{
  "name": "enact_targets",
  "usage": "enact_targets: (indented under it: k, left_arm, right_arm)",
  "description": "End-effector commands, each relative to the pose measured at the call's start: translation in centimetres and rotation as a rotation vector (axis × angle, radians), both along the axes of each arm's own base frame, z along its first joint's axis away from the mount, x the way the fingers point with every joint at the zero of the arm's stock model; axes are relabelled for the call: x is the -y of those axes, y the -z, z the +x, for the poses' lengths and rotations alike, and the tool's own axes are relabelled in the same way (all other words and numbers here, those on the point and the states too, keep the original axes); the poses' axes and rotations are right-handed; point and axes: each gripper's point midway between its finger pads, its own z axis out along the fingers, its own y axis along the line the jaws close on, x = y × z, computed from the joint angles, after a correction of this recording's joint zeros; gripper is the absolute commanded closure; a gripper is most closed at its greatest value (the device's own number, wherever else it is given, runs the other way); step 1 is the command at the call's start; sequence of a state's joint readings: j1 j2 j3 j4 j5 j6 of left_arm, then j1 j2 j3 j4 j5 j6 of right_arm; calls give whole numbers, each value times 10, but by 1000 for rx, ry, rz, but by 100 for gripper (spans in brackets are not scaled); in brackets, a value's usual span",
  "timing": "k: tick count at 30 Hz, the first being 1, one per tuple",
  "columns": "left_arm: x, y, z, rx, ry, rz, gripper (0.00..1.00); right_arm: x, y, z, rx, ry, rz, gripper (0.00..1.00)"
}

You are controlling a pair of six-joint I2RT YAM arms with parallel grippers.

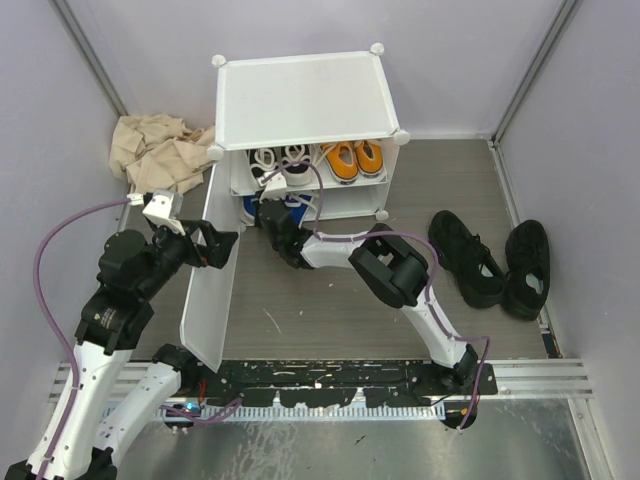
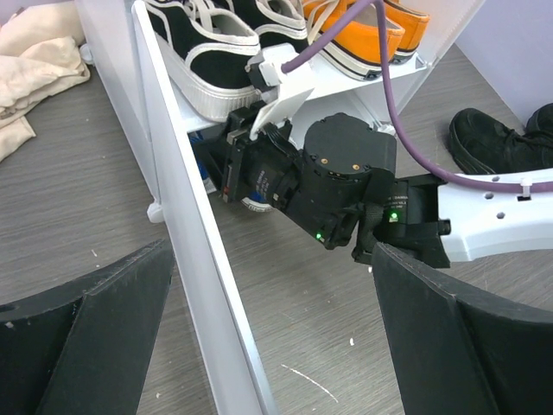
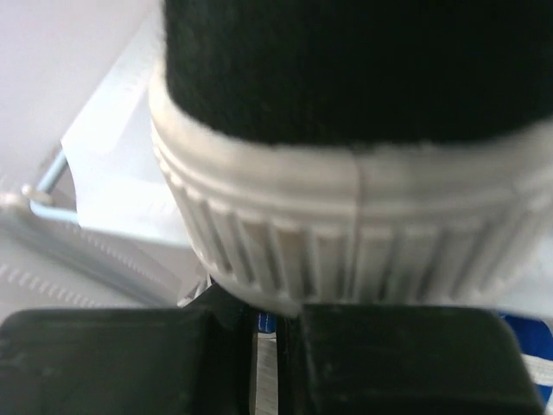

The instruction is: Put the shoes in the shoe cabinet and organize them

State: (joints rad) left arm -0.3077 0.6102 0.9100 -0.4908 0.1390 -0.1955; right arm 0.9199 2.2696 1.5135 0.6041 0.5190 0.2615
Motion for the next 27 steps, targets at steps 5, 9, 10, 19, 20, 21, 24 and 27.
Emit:
enact_targets:
  k: [5, 9, 10, 19, 20, 21, 24, 27]
  left_arm:
    - [-5, 54, -7, -164, -2, 76, 2]
    - [-4, 53, -7, -163, 0, 75, 2]
    - [-4, 54, -7, -164, 1, 77, 2]
    - [-5, 54, -6, -167, -4, 80, 2]
    - [-5, 55, -6, -168, -4, 80, 2]
    - [-5, 55, -6, -169, -5, 81, 2]
    - [-6, 55, -5, -167, -10, 83, 2]
    - [-6, 55, -5, -168, -11, 84, 2]
  right_arm:
    - [-14, -70, 31, 149, 61, 172, 99]
    - [-19, -57, 36, 130, 66, 151, 99]
    - [-20, -55, 36, 126, 65, 152, 99]
    - [-7, -57, 19, 134, 43, 153, 57]
    - [-6, -61, 16, 140, 38, 150, 53]
    - [-4, -66, 13, 143, 39, 153, 50]
    - [-1, -73, -2, 135, 6, 146, 45]
    - [6, -81, -22, 135, -29, 157, 37]
